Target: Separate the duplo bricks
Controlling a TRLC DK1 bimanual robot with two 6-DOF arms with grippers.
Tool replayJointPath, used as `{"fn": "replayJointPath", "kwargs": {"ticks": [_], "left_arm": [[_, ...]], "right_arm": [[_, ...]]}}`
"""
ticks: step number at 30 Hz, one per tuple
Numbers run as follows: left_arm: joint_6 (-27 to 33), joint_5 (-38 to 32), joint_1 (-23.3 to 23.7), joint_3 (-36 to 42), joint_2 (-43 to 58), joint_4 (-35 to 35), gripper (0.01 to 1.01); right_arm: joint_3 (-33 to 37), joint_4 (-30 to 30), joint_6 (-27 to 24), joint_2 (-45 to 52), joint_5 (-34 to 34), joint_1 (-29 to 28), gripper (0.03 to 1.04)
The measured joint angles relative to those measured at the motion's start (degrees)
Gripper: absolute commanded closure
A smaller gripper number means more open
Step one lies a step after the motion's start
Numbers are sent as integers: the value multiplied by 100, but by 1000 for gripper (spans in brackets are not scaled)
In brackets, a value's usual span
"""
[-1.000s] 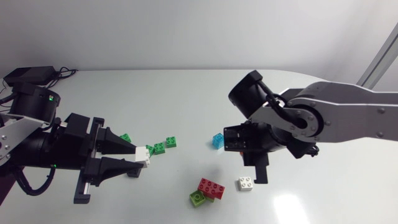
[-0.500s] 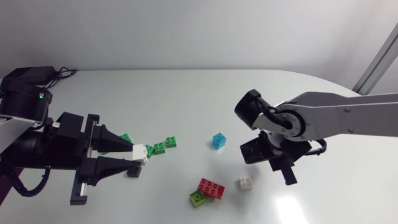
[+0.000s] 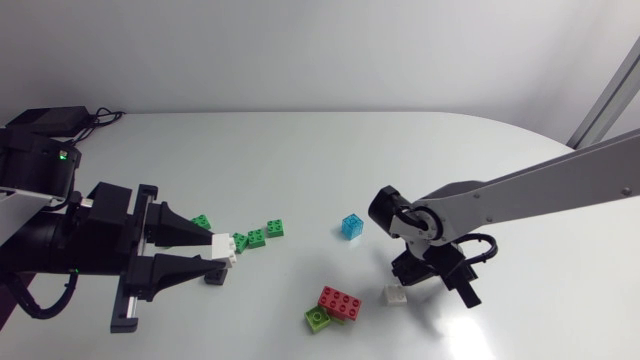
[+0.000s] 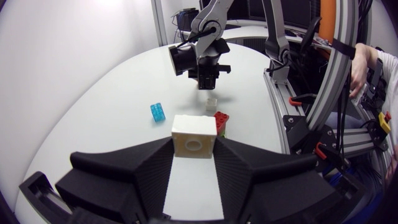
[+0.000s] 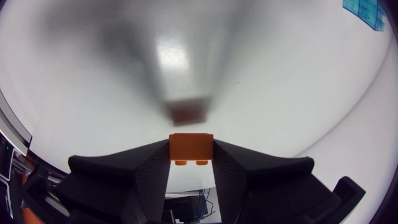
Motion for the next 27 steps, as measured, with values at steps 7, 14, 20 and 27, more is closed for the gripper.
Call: {"fn": "replayJointPath", "kwargs": {"ticks": [7, 14, 20, 27], "left_arm": [[0, -48, -11, -2, 0, -20, 705], [-2, -70, -35, -2, 0, -20, 705], [-2, -85, -57, -2, 0, -20, 703], [-22, -85, -289, -7, 2, 13, 702]], "right_arm": [[81, 125, -2, 260, 170, -24, 526], [317, 146, 0, 236, 4, -24, 67], [741, -162, 11, -297, -592, -52, 69], [1506, -964, 658, -1532, -3012, -278, 69]]}}
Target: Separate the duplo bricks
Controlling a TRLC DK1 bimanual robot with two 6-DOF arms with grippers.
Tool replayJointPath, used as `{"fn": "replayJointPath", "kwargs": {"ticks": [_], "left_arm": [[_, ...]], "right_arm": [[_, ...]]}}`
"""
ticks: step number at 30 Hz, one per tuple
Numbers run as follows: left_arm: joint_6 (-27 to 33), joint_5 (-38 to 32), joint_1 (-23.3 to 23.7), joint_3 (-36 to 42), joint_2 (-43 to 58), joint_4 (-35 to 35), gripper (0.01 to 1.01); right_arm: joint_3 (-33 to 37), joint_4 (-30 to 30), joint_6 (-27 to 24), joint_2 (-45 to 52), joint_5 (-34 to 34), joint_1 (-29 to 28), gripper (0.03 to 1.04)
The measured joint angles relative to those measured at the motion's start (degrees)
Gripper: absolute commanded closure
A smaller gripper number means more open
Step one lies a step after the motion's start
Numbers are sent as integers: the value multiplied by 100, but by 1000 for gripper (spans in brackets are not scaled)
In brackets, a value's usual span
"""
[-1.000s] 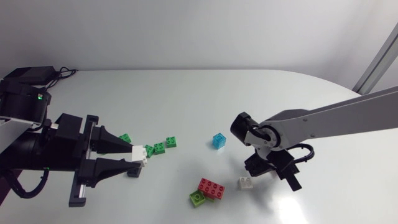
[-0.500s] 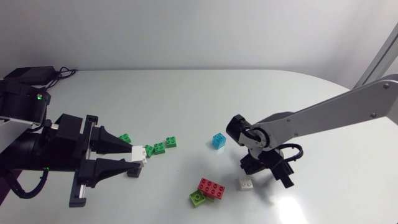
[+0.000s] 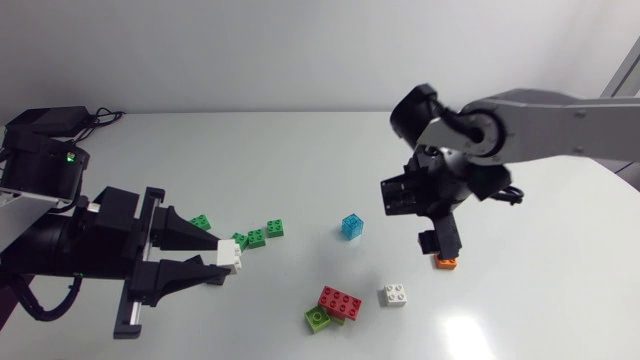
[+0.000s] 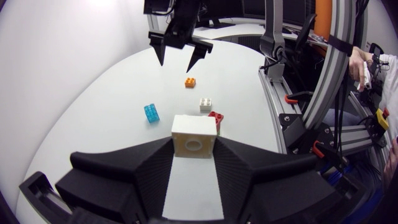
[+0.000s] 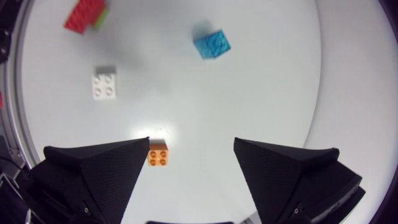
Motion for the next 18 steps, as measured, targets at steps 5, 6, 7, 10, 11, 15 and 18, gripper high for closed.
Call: {"fn": "replayJointPath", "kwargs": {"ticks": [5, 6, 7, 10, 11, 15, 18], "left_arm": [[-308, -15, -398, 0, 133, 402, 702], [-372, -15, -474, 0, 203, 494, 702], [-479, -15, -535, 2, 275, 560, 700], [-614, -17, -695, 11, 455, 621, 697], [-629, -15, -743, 24, 507, 623, 697], [-780, -17, -863, 94, 634, 767, 697], [-1012, -17, -887, 155, 645, 1060, 693]], "right_arm": [[-28, -96, 901, -925, -1773, 232, 69], [-63, -15, 1121, -1091, -2085, 339, 69], [-90, 61, 1311, -1213, -2302, 435, 69], [-140, 409, 1862, -1445, -2826, 717, 69], [-142, 535, 2026, -1458, -3008, 765, 69], [-216, 1211, 2660, -1370, -3462, 898, 74], [-219, 1611, 3029, -1158, -3716, 966, 100]]}}
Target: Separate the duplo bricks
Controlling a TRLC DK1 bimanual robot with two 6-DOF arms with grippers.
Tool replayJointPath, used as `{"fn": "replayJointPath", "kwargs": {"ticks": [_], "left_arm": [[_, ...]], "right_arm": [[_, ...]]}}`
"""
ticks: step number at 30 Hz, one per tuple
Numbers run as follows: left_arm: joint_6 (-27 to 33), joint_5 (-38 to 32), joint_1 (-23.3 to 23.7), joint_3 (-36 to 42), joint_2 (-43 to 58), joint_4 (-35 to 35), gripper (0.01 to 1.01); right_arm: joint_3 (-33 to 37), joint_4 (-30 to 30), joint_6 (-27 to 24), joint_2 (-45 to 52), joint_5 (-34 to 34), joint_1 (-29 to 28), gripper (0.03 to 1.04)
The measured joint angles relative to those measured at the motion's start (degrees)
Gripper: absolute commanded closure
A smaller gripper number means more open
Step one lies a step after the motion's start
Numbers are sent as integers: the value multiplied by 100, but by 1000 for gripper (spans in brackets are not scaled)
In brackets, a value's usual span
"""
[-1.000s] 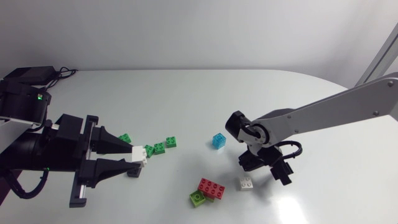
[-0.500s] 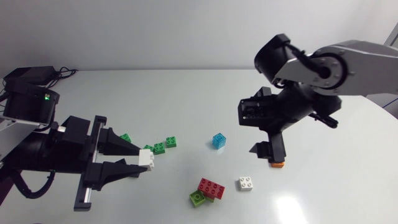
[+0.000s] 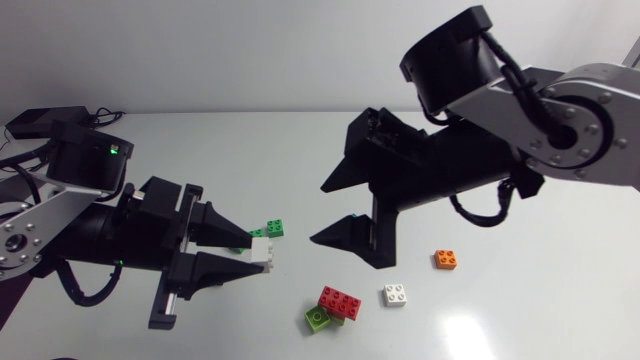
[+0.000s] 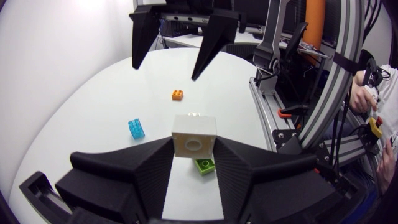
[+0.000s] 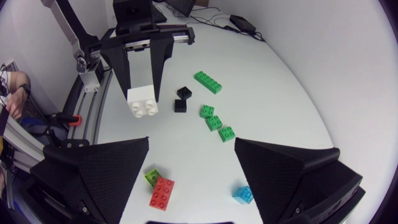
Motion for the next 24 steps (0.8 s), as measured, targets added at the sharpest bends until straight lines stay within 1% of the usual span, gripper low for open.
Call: {"fn": "replayJointPath", "kwargs": {"ticks": [4, 9, 11, 22, 24], "left_arm": [[-343, 0, 0, 52, 0, 343, 697], [-535, 46, 0, 173, 11, 413, 697], [-546, 157, 11, 227, 66, 407, 693], [-549, 262, 70, 271, 262, 358, 693], [-531, 264, 70, 271, 262, 326, 697]], "right_arm": [[-4, 426, 402, 273, -199, 79, 103], [-33, 763, 662, 431, -369, 153, 136], [-37, 787, 708, 435, -487, 181, 161], [-37, 802, 793, 435, -774, 450, 164], [-37, 800, 800, 435, -787, 487, 241]]}}
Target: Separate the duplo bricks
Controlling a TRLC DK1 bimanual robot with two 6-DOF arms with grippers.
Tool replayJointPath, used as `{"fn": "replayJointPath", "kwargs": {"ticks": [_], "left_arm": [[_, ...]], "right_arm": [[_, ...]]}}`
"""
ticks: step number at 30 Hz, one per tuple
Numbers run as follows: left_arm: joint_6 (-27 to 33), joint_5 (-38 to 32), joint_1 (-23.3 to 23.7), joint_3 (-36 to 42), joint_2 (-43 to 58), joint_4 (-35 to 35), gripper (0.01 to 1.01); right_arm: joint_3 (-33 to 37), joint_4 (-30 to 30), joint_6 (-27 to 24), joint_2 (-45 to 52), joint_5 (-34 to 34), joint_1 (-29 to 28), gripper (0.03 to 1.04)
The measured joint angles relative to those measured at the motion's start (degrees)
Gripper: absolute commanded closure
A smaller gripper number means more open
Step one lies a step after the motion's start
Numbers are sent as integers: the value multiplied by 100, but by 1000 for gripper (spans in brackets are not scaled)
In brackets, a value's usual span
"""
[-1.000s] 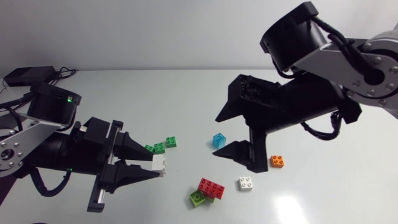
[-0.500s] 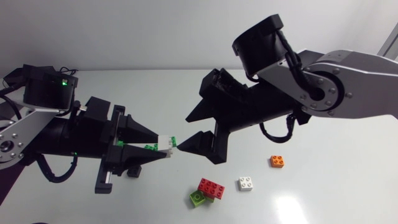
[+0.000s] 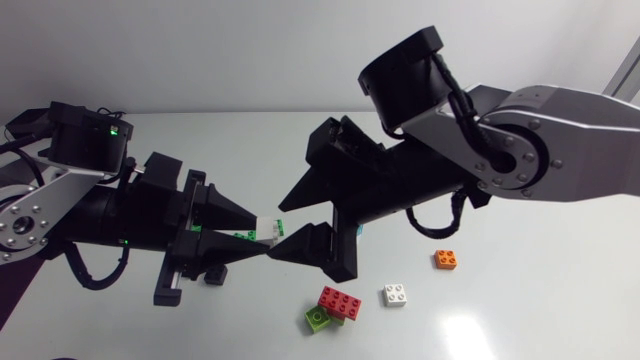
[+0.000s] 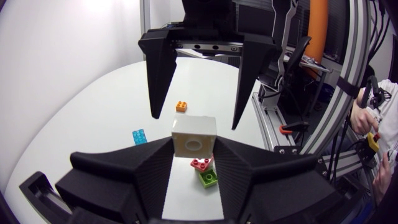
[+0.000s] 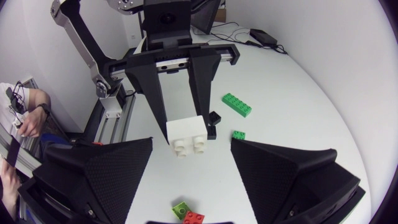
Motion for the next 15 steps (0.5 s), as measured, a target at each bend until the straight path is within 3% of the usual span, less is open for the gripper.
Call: {"fn": "replayJointPath", "kwargs": {"ticks": [15], "left_arm": [[87, 63, -22, 4, -2, -343, 697]], "right_arm": [[-162, 0, -2, 0, -107, 79, 603]]}}
